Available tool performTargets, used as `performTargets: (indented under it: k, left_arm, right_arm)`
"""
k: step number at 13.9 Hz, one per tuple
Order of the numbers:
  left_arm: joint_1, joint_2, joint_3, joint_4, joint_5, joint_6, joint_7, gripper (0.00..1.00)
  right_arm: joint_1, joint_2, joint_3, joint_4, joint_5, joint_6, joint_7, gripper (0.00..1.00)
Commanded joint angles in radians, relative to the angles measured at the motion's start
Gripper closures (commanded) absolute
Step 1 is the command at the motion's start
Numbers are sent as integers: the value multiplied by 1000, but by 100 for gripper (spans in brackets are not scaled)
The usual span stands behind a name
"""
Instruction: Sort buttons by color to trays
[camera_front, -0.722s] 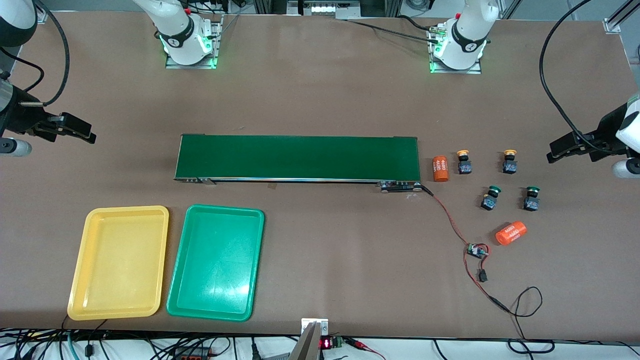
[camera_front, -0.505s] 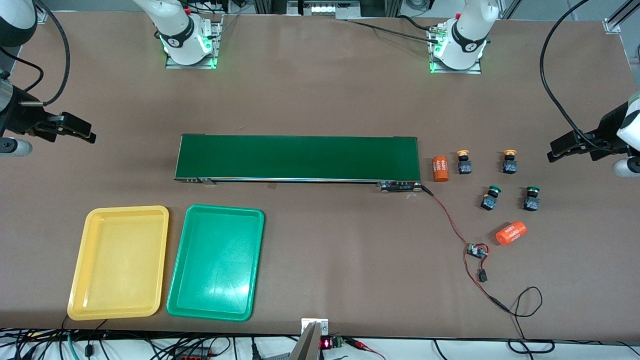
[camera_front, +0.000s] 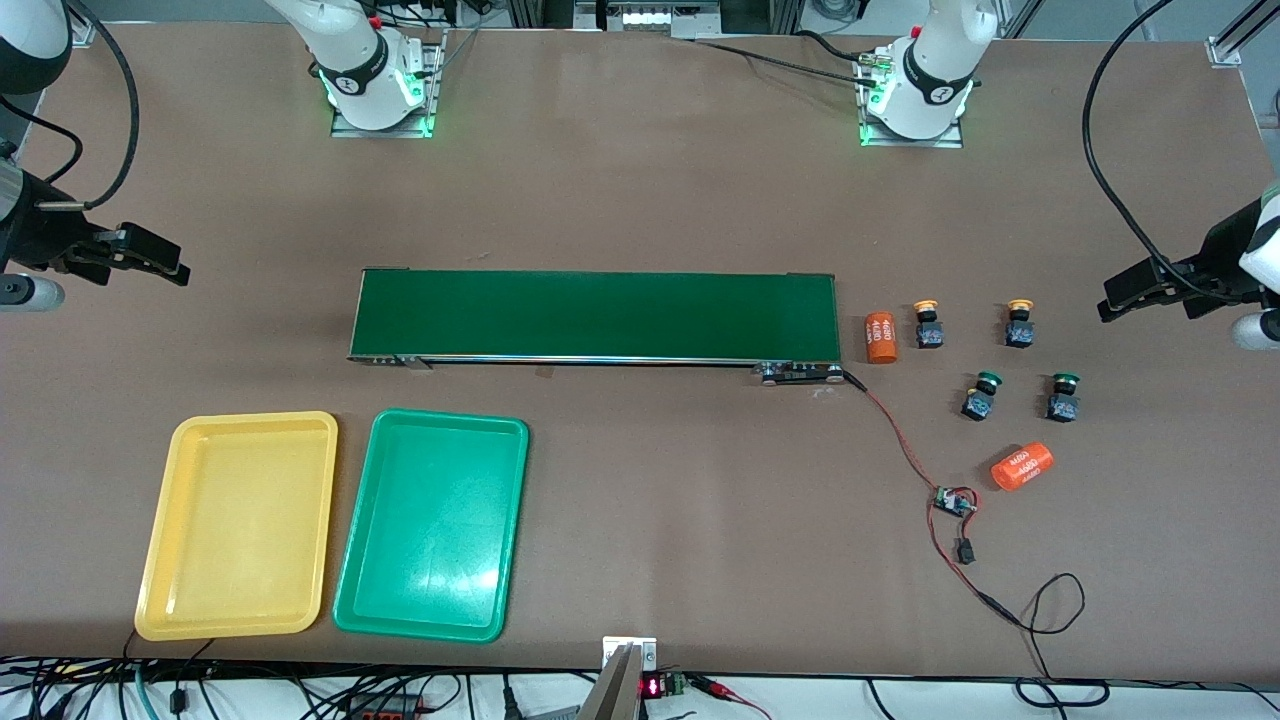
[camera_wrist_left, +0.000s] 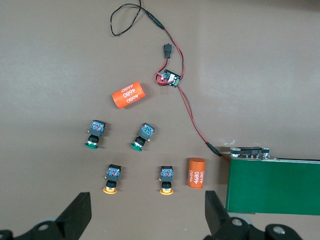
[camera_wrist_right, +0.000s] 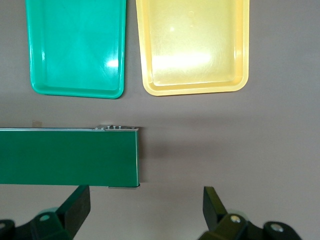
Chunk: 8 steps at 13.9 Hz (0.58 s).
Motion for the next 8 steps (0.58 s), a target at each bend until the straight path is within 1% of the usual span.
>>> performTargets:
  k: [1,3,7,8]
  left_arm:
    - [-3,32,2,6,-3,-16,-5,0]
    - [-13,71,0,5,-5,-18,3,0]
    - [-8,203,-1,8,-14,-15,6,0]
    - [-13,220,-1,9,-14,-13,6,0]
  right_arm:
    - [-3,-13,-1,-10,0,0,-21,0]
    - [-3,-13,-1,-9,0,0,-21,0]
    - [-3,-12,-2,-9,-3,0,-20,0]
    - [-3,-12,-2,-10,-3,0,-20,0]
